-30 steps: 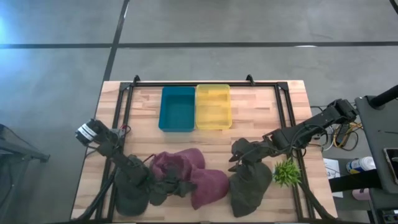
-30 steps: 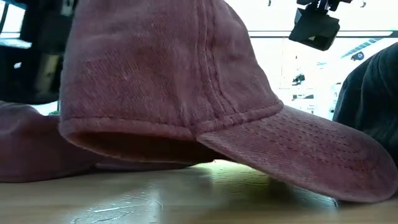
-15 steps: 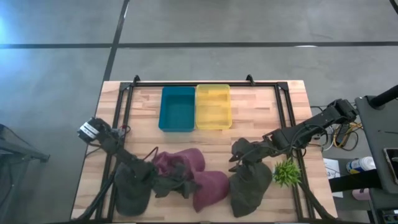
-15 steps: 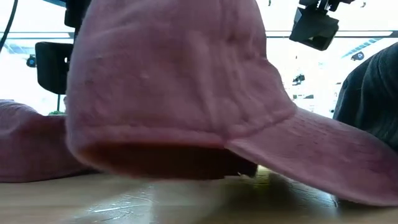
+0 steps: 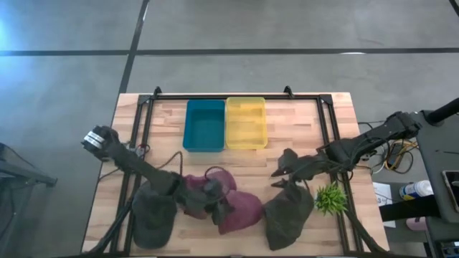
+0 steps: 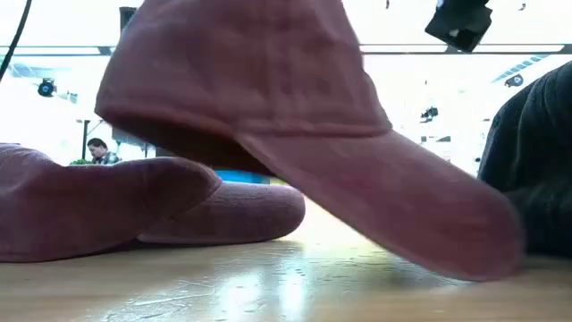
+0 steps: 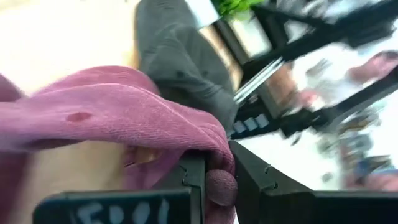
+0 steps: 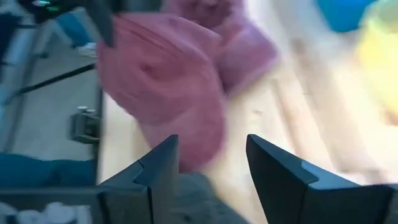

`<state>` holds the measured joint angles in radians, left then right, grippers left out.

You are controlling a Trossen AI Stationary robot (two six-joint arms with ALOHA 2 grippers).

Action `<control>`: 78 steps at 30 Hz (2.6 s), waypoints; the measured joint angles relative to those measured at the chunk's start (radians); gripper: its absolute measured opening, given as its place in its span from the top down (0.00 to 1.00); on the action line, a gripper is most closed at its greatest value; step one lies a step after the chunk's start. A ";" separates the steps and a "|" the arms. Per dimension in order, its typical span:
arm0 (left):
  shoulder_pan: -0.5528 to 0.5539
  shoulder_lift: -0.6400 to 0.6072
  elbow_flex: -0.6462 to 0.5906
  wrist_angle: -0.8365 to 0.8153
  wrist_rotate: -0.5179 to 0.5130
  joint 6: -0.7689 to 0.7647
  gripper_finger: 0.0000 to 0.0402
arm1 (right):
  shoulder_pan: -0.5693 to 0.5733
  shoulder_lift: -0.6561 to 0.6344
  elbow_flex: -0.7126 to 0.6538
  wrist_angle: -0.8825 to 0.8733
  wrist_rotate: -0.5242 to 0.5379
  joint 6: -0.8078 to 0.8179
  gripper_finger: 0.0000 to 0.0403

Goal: Pick & Place hat
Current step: Put the top pink cap into the blue bin

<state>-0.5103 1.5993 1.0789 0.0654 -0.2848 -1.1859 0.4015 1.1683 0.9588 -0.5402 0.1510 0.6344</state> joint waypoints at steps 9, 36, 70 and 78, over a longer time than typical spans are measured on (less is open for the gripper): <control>0.192 -0.037 0.377 -0.701 0.209 0.418 0.89 | 0.000 -0.096 -0.010 -0.064 0.009 -0.007 0.64; 0.746 -0.009 0.752 -1.347 -0.012 1.502 0.89 | -0.001 -0.124 -0.036 -0.090 0.058 0.060 0.83; 0.904 0.200 0.609 -1.241 0.030 1.752 0.79 | -0.092 -0.124 -0.047 -0.083 0.119 0.144 0.81; 0.885 0.200 0.539 -1.119 -0.215 1.818 0.78 | -0.092 -0.124 -0.053 -0.085 0.101 0.169 0.66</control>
<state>0.3743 1.7992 1.6180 -1.0535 -0.4993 0.6318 0.3092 1.0447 0.9062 -0.6250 0.2523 0.8032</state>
